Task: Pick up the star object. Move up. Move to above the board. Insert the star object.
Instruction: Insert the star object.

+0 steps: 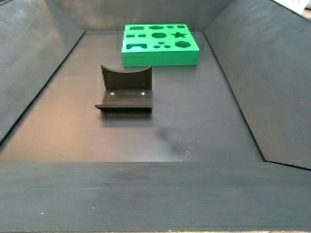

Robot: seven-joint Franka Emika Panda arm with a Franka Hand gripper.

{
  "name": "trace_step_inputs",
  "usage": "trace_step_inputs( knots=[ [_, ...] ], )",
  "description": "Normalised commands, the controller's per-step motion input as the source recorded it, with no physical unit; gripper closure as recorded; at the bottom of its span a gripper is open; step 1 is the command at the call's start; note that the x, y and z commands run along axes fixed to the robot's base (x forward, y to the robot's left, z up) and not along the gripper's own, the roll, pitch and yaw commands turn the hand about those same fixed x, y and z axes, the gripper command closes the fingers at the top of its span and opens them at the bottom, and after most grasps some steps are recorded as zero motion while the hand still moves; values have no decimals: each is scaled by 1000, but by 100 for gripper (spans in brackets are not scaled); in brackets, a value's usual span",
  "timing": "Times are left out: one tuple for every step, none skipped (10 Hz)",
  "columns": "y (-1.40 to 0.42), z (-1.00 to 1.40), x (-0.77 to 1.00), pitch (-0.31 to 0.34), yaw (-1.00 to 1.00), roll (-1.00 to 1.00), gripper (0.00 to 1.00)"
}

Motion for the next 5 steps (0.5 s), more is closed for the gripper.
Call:
trace_step_inputs(
  knots=[
    [0, -431, 0, -3, 26, 144, 100],
    [0, -529, 0, -21, 123, 147, 100],
    [0, -634, 0, -30, 109, 119, 100],
    [-9, -717, -74, -51, 80, 114, 100],
    [-46, -791, -157, -96, 57, 116, 100]
  ],
)
